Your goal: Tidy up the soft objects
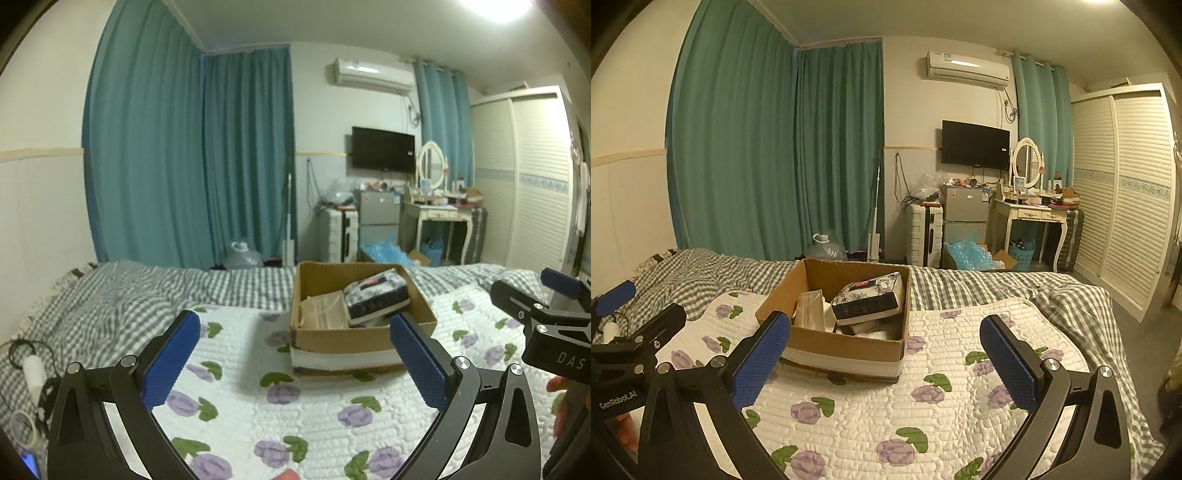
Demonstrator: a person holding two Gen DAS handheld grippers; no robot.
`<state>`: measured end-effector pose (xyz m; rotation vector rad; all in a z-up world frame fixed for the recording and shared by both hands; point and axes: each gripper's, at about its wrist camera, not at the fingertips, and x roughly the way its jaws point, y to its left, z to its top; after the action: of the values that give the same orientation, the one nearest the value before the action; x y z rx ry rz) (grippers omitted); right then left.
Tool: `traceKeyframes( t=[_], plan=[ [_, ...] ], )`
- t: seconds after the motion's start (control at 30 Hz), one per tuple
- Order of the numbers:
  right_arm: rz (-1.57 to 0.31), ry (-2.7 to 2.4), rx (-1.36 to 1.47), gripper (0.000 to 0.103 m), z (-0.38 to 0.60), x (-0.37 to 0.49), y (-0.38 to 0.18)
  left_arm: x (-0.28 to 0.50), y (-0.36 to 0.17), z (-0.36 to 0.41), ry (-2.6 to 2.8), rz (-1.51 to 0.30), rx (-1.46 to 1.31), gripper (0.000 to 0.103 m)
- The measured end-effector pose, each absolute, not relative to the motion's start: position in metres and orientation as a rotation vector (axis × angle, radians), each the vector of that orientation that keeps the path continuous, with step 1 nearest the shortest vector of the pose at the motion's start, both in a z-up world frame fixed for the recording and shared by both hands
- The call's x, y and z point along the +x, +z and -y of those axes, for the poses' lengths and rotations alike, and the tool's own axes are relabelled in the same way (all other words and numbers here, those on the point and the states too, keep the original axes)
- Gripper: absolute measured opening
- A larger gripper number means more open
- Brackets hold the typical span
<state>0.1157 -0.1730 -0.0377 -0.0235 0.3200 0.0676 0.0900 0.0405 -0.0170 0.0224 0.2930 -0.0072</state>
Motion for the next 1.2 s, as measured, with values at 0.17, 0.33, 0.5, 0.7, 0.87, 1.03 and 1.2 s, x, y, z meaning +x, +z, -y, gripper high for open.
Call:
traceKeyframes(
  t=[0.17,0.33,0.5,0.7,0.87,1.03,1.2],
  plan=[
    [-0.323,0.071,-0.018,0.103,0.1719,0.1158,-0.0377,0.0918,-0.0203,-0.0401,-0.005,-0.301,0.021,0.103],
    [-0.328,0.065,-0.015,0.103,0.1712,0.1169,-0.0396,0.0889,-0.0201,-0.0397,-0.005,-0.295,0.026,0.103],
    [-0.329,0.063,-0.012,0.103,0.1715,0.1175,-0.0402,0.0877,-0.0188,-0.0418,-0.004,-0.288,0.024,0.103],
    [-0.326,0.060,-0.011,0.103,0.1702,0.1172,-0.0416,0.0880,-0.0187,-0.0428,-0.007,-0.291,0.025,0.103],
    [-0.328,0.060,-0.011,0.103,0.1692,0.1172,-0.0421,0.0880,-0.0185,-0.0433,-0.006,-0.292,0.023,0.103],
    [-0.332,0.064,-0.011,0.103,0.1676,0.1176,-0.0424,0.0881,-0.0182,-0.0442,-0.004,-0.292,0.025,0.103],
    [-0.328,0.063,-0.010,0.103,0.1664,0.1171,-0.0422,0.0885,-0.0185,-0.0446,-0.004,-0.294,0.023,0.103]
  ],
)
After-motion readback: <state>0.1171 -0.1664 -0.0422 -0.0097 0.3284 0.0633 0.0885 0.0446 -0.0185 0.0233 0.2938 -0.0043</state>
